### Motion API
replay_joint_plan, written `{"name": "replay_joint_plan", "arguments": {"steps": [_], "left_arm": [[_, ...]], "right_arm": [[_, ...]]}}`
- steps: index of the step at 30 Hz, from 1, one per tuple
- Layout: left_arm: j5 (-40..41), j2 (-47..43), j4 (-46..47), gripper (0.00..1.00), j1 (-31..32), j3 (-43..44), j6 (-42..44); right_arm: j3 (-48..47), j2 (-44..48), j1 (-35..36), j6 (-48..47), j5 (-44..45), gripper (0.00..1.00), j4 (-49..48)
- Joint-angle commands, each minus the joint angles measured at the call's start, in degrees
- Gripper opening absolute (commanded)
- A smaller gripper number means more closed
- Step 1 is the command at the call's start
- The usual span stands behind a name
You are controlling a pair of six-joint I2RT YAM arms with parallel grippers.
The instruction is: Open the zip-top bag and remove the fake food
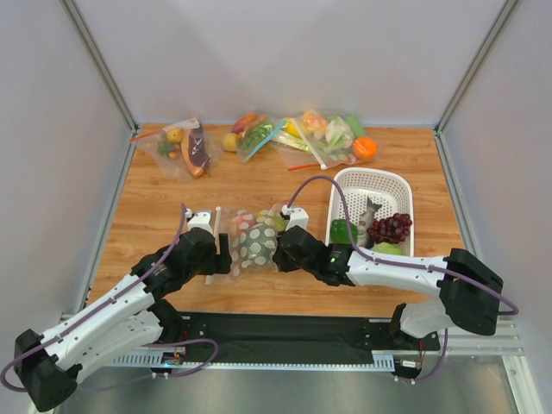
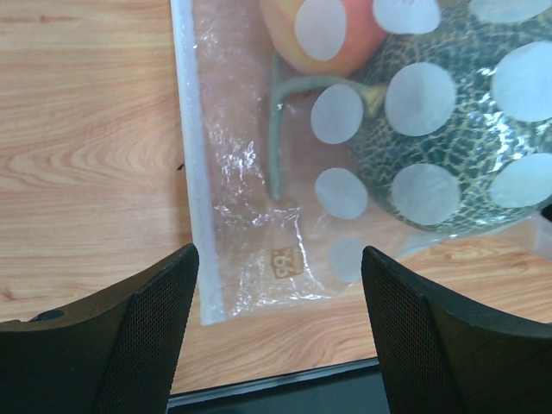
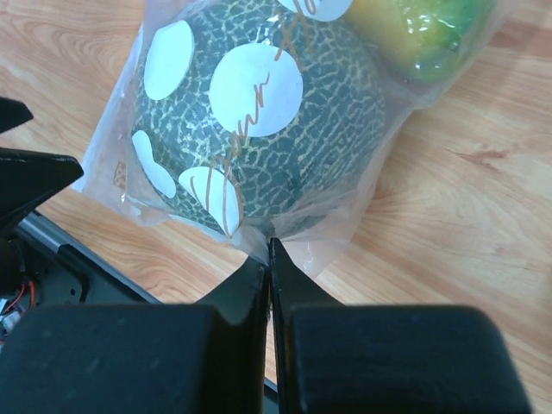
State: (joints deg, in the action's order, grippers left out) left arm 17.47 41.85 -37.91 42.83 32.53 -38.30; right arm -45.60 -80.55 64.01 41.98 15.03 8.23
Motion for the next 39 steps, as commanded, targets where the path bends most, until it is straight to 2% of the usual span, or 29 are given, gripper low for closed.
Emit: {"name": "replay_joint_plan", "arguments": {"steps": [1, 9, 18, 28, 34, 37, 38, 39], "left_arm": [[-0.25, 0.17, 1.79, 0.83, -0.47, -1.76, -2.03], [-1.13, 0.61, 4.24, 0.8, -0.73, -5.37, -3.97], [-6.93, -0.71, 13.03, 0.71, -0.64, -11.78, -8.97], [-9.3, -6.95, 15.85, 0.66, -0.82, -16.62, -13.46], [-10.53, -7.66, 16.55, 0.61, -0.82, -18.21, -14.6], [-10.53, -7.83, 16.55, 0.43, -0.73, -18.3, -15.22], [-10.44, -8.18, 16.55, 0.28, -0.73, -18.3, -15.48], [-10.36, -8.44, 16.55, 0.21, -0.73, -18.21, -15.48]], "right_arm": [[-2.91, 2.15, -1.07, -0.67, 4.75, 0.0, 3.62], [-2.03, 4.7, -5.12, -0.93, 2.82, 0.0, 4.34], [-0.71, 4.44, -5.3, 0.3, 2.03, 0.0, 3.37], [-0.63, 4.18, -5.3, 0.47, 0.71, 0.0, 1.88], [-0.45, 4.35, -5.3, 0.65, 0.18, 0.0, 1.44], [-0.28, 4.53, -5.38, 0.74, 0.09, 0.0, 1.35], [-0.01, 4.62, -5.3, 0.83, 0.18, 0.0, 1.18], [0.08, 4.7, -5.3, 0.83, 0.0, 0.0, 1.26]]}}
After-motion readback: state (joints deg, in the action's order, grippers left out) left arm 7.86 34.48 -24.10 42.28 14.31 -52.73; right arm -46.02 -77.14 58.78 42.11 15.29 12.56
